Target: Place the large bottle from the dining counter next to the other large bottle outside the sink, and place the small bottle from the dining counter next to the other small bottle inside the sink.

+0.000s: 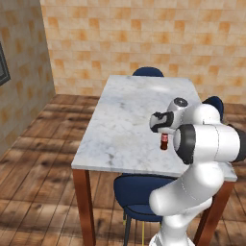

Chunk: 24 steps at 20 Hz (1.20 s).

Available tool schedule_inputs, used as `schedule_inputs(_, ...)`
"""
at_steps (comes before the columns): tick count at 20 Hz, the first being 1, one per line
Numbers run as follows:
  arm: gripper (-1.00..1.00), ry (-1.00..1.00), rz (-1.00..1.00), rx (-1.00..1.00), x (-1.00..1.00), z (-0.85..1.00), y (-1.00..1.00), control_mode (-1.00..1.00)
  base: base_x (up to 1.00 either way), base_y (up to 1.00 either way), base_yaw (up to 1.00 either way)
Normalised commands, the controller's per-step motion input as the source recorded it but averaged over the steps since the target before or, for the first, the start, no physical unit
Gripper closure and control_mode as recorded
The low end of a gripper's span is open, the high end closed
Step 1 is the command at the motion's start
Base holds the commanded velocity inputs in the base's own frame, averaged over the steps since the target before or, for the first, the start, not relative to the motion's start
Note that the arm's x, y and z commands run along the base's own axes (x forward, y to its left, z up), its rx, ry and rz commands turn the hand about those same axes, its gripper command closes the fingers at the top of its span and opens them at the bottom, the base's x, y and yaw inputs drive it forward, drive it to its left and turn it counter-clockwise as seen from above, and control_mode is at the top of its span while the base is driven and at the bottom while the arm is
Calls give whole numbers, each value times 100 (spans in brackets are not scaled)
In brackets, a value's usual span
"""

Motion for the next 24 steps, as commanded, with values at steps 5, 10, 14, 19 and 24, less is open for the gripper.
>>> schedule_inputs(5, 100, -8, 1, -2, -21, 40, 5, -100, 0, 0, 0)
schedule_inputs(10, 100, -4, 1, 0, -15, 53, 2, -100, 0, 0, 0)
schedule_inputs(14, 100, 0, 2, 0, -19, 62, 4, -100, 0, 0, 0)
schedule_inputs(19, 100, 2, 1, 3, -23, 61, 2, -100, 0, 0, 0)
schedule_inputs(24, 100, 5, 1, 3, -26, 56, 1, -100, 0, 0, 0)
